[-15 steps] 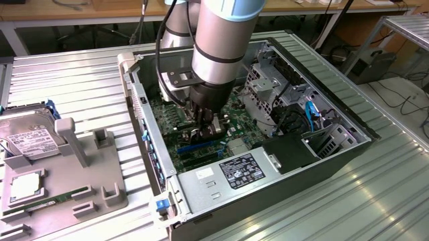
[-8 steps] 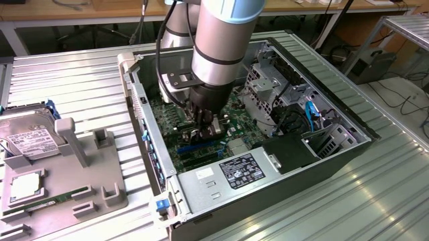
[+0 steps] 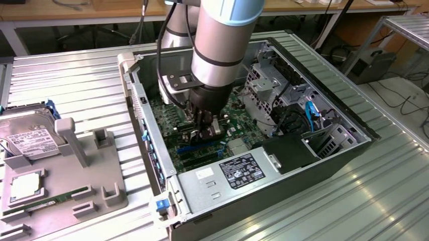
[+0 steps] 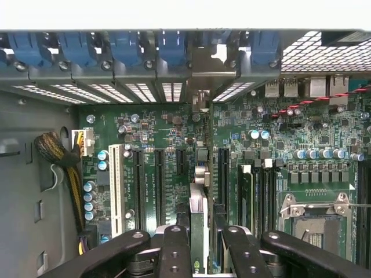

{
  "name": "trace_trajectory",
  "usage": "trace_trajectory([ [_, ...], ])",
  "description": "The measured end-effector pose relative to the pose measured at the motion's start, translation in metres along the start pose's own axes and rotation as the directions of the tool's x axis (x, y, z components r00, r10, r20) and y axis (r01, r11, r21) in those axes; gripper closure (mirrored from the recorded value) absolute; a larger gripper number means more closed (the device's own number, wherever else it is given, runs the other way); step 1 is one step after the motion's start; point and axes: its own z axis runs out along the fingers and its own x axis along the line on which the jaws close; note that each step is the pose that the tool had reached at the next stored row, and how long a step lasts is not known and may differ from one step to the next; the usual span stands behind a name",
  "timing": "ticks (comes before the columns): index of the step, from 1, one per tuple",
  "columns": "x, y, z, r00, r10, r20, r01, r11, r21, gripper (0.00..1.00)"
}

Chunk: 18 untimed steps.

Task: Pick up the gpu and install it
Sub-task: 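Insert the gpu into the slot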

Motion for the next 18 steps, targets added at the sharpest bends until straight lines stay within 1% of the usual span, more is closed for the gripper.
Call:
trace_trajectory([
  [9, -0.0016, -0.0001, 0.0020, 0.9999, -0.016, -0.0005, 0.016, 0.9999, -0.0008, 0.74],
  [18, -0.0013, -0.0002, 0.0086, 0.9999, -0.017, -0.0008, 0.017, 0.9999, -0.0010, 0.74],
])
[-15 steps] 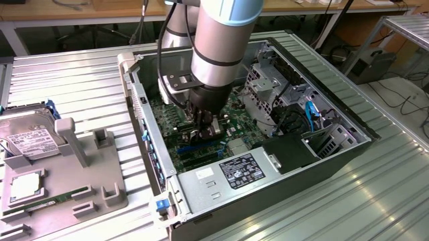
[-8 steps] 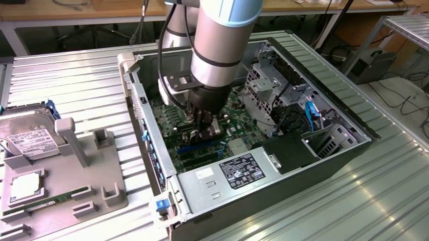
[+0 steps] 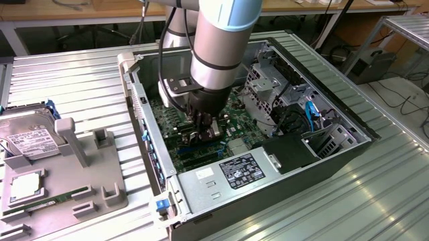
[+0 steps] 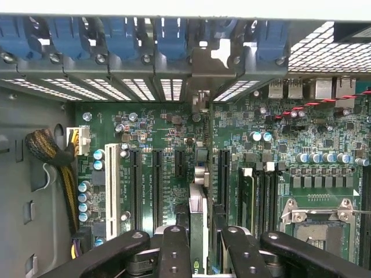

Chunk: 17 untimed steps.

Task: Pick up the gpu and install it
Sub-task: 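Insert the gpu into the slot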

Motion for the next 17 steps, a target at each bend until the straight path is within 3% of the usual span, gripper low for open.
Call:
trace_trajectory([
  [14, -0.0001, -0.0002, 0.0023, 1.0000, 0.000, 0.0016, 0.000, 1.0000, 0.0010, 0.74],
  [17, 0.0001, -0.0001, 0.0018, 1.0000, 0.000, 0.0003, 0.000, 1.0000, 0.0003, 0.60],
])
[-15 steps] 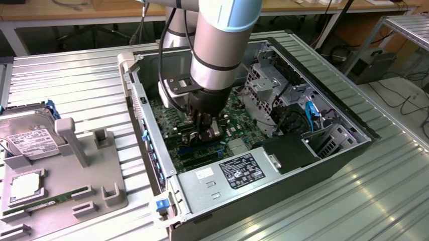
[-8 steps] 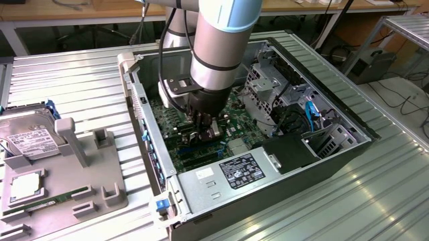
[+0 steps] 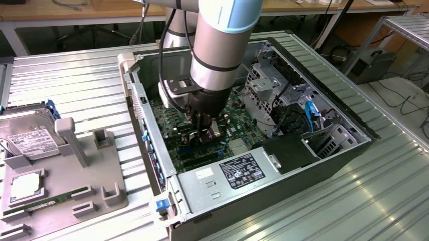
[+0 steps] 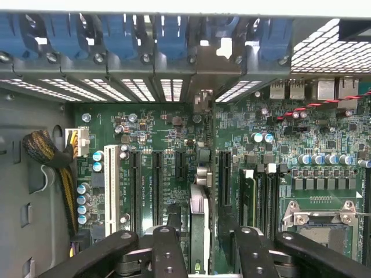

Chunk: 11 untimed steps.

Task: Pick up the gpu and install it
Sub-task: 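Insert the gpu into the slot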

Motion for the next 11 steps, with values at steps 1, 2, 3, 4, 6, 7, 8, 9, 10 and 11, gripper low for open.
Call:
trace_trajectory([
  [1, 0.000, 0.0000, 0.0000, 1.0000, 0.000, 0.0000, 0.000, 1.0000, 0.0000, 0.60],
  [2, 0.000, 0.0000, 0.0000, 1.0000, 0.000, 0.0001, 0.000, 1.0000, 0.0000, 0.60],
  [3, 0.000, 0.0000, 0.0000, 1.0000, 0.000, 0.0000, 0.000, 1.0000, 0.0000, 0.60],
  [4, 0.000, 0.0000, -0.0003, 1.0000, 0.000, -0.0002, 0.000, 1.0000, -0.0001, 0.60],
  [6, 0.000, 0.0001, -0.0046, 1.0000, 0.000, -0.0001, 0.000, 1.0000, 0.0000, 0.60],
  [7, 0.000, 0.0002, -0.0077, 1.0000, 0.000, 0.0001, 0.000, 1.0000, 0.0001, 0.60],
  [8, 0.000, 0.0003, -0.0119, 1.0000, 0.000, -0.0001, 0.000, 1.0000, 0.0000, 0.60],
  [9, -0.001, 0.0005, -0.0183, 1.0000, 0.000, 0.0001, 0.000, 1.0000, 0.0000, 0.60],
  [10, -0.001, 0.0006, -0.0231, 1.0000, 0.000, 0.0000, 0.000, 1.0000, -0.0001, 0.60],
  [11, -0.001, 0.0007, -0.0280, 1.0000, 0.000, 0.0000, 0.000, 1.0000, -0.0001, 0.60],
])
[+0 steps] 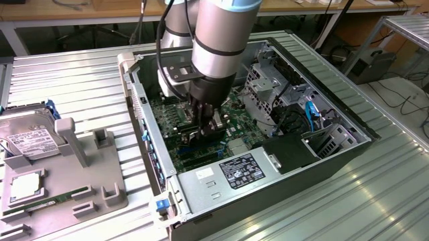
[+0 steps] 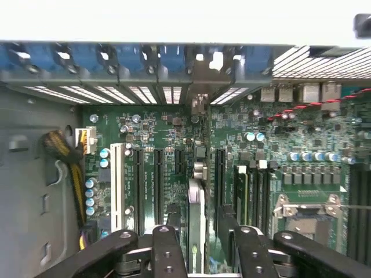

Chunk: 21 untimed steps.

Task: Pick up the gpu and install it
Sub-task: 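Insert the gpu into the slot, then press down on the gpu until it lock into place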

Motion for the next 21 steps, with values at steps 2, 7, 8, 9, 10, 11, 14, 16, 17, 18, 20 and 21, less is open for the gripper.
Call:
trace_trajectory([
  [2, -0.0008, 0.0001, -0.0067, 1.0000, 0.000, -0.0001, 0.000, 1.0000, 0.0000, 0.60],
  [7, -0.0023, 0.0003, -0.0072, 1.0000, 0.000, 0.0001, 0.000, 1.0000, 0.0000, 0.80],
  [8, -0.0024, 0.0005, -0.0072, 1.0000, 0.000, 0.0000, 0.000, 1.0000, 0.0000, 0.87],
  [9, -0.0025, 0.0008, -0.0072, 1.0000, 0.000, 0.0000, 0.000, 1.0000, 0.0000, 0.89],
  [10, -0.0026, 0.0010, -0.0072, 1.0000, 0.000, -0.0001, 0.000, 1.0000, 0.0000, 0.89],
  [11, -0.0027, 0.0011, -0.0072, 1.0000, 0.000, -0.0001, 0.000, 1.0000, 0.0000, 0.89],
  [14, -0.0027, 0.0012, -0.0072, 1.0000, 0.000, 0.0000, 0.000, 1.0000, 0.0000, 0.89],
  [16, -0.0027, 0.0012, -0.0072, 1.0000, 0.000, 0.0000, 0.000, 1.0000, 0.0000, 0.89],
  [17, -0.0027, 0.0012, -0.0072, 1.0000, 0.000, -0.0001, 0.000, 1.0000, 0.0000, 0.89],
  [18, -0.0027, 0.0012, -0.0072, 1.0000, 0.000, 0.0000, 0.000, 1.0000, 0.0000, 0.89],
  [20, -0.0027, 0.0012, -0.0072, 1.0000, 0.000, 0.0000, 0.000, 1.0000, 0.0000, 0.89],
  [21, -0.0027, 0.0012, -0.0072, 1.0000, 0.000, 0.0000, 0.000, 1.0000, 0.0000, 0.89],
])
